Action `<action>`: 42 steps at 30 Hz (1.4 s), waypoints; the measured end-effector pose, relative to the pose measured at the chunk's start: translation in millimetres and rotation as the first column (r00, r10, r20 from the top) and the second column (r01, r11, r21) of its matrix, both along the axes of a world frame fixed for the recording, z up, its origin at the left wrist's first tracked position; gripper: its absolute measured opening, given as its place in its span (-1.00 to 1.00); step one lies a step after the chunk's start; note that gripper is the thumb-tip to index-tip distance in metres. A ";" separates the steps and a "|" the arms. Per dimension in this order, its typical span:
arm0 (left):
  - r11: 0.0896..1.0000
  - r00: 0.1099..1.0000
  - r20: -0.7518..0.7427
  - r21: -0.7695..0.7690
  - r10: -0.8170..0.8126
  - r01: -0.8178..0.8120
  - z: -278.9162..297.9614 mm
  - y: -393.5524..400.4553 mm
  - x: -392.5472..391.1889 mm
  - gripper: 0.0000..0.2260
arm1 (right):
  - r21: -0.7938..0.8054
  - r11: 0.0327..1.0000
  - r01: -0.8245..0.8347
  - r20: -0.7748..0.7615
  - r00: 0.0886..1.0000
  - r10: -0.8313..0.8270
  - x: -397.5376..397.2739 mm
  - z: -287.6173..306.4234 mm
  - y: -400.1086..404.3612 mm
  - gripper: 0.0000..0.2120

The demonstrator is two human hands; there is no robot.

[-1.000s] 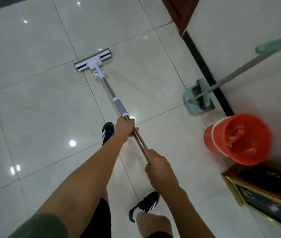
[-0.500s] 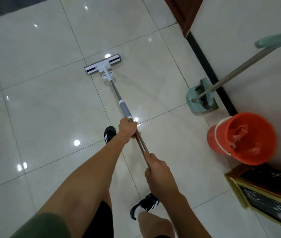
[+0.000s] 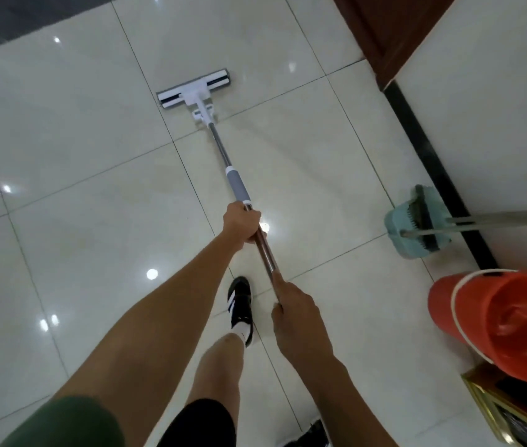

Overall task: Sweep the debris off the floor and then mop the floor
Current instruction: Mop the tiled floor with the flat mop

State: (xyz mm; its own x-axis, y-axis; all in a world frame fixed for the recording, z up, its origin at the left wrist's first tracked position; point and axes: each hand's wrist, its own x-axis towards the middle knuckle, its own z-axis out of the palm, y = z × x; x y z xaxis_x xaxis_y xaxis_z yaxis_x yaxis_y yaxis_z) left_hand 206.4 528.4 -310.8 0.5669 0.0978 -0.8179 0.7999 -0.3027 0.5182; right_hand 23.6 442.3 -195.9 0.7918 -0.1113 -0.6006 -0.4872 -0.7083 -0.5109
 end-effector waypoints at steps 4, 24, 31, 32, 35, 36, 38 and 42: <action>1.000 0.999 0.019 0.011 -0.028 0.028 2.4 14.9 96.4 -0.77 | 0.004 0.998 0.055 0.057 0.997 -0.055 91.7 -0.1 16.8 -0.51; 0.983 0.989 -0.078 -0.143 -0.126 0.114 42.6 41.3 -23.7 -0.77 | -0.058 0.977 0.205 -0.099 0.973 -0.210 -32.3 67.9 65.9 -0.55; 0.949 0.957 -0.094 -0.183 -0.275 0.255 68.2 77.6 -138.2 -0.62 | -0.077 0.927 0.367 -0.066 0.926 -0.372 -146.7 93.9 140.3 -0.59; 0.946 0.953 -0.104 -0.197 -0.283 0.259 71.7 83.5 -150.3 -0.59 | -0.080 0.916 0.393 -0.068 0.915 -0.398 -157.6 96.4 149.3 -0.59; 0.934 0.943 -0.131 -0.231 -0.308 0.273 81.5 96.2 -174.8 -0.54 | -0.078 0.889 0.451 -0.064 0.888 -0.456 -179.4 101.3 166.7 -0.57; 0.931 0.939 -0.129 -0.227 -0.320 0.286 83.1 98.9 -178.0 -0.55 | -0.078 0.887 0.455 -0.061 0.886 -0.460 -182.2 101.7 171.4 -0.57; 0.929 0.935 -0.114 -0.200 -0.336 0.310 83.5 104.3 -176.0 -0.60 | -0.064 0.883 0.466 -0.057 0.881 -0.469 -180.7 100.8 181.4 -0.57; 0.932 0.932 -0.106 -0.144 -0.348 0.332 76.8 116.5 -151.4 -0.67 | -0.027 0.875 0.483 -0.076 0.872 -0.483 -156.4 92.8 198.2 -0.54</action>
State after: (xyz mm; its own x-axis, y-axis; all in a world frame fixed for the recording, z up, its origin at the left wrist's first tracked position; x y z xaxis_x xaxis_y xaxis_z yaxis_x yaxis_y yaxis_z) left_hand 55.0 644.9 -234.0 0.4385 -0.1872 -0.8790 0.7221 -0.5089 0.4686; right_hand -132.7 640.5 -103.1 0.5893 -0.4720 -0.6557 -0.8072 -0.3778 -0.4535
